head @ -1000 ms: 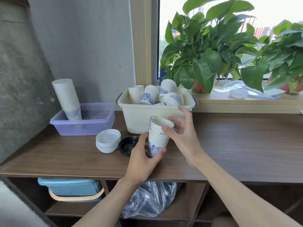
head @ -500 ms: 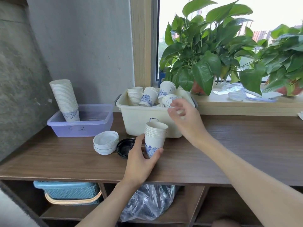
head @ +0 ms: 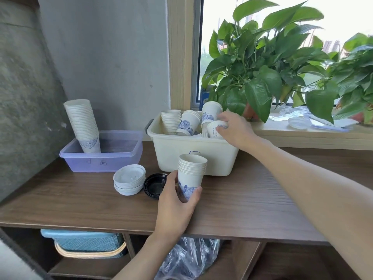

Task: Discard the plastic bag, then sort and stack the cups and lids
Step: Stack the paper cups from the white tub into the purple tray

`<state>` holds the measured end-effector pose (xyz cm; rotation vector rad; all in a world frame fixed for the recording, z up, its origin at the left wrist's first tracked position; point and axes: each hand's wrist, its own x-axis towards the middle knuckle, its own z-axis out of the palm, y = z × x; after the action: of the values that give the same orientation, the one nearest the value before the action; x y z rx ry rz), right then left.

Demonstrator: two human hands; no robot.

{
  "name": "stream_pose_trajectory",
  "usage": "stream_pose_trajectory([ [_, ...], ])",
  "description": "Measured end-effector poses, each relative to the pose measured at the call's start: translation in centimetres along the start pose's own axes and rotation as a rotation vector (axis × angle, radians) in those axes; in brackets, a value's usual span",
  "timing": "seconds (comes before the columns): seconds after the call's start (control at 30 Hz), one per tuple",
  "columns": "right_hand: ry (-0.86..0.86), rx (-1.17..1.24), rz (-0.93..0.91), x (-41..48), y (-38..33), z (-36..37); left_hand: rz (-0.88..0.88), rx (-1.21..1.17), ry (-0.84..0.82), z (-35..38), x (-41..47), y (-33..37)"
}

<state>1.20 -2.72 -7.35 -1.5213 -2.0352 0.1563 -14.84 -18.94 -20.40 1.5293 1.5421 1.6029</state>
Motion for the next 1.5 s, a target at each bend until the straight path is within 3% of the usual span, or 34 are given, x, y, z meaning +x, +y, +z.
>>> stream_pose_trajectory([
  [0.13, 0.049, 0.202, 0.025, -0.2, -0.6, -0.9, -0.015, -0.001, -0.005, 0.0, 0.0, -0.2],
  [0.4, 0.129, 0.234, -0.062, -2.2, -2.4, -3.3, -0.020, 0.004, -0.020, -0.1, 0.0, 0.0],
  [0.6, 0.223, 0.453, -0.137, -5.1, -4.2, -5.4, -0.012, -0.002, -0.038, -0.2, -0.1, 0.2],
  [0.83, 0.036, 0.595, -0.173, -9.1, -5.1, -4.2, -0.019, -0.005, -0.048, -0.3, -0.2, 0.4],
  [1.27, 0.006, 0.669, -0.161, -9.8, -4.9, -3.2, 0.013, 0.023, -0.080, -0.4, -0.3, 0.4],
  [1.4, -0.184, 0.572, -0.195, -10.5, -4.7, -2.2, 0.021, 0.013, -0.063, -0.4, -0.3, 0.3],
  [1.5, -0.162, 0.549, -0.159, -10.6, -4.3, -1.4, 0.027, 0.007, -0.055, -0.4, -0.2, 0.4],
])
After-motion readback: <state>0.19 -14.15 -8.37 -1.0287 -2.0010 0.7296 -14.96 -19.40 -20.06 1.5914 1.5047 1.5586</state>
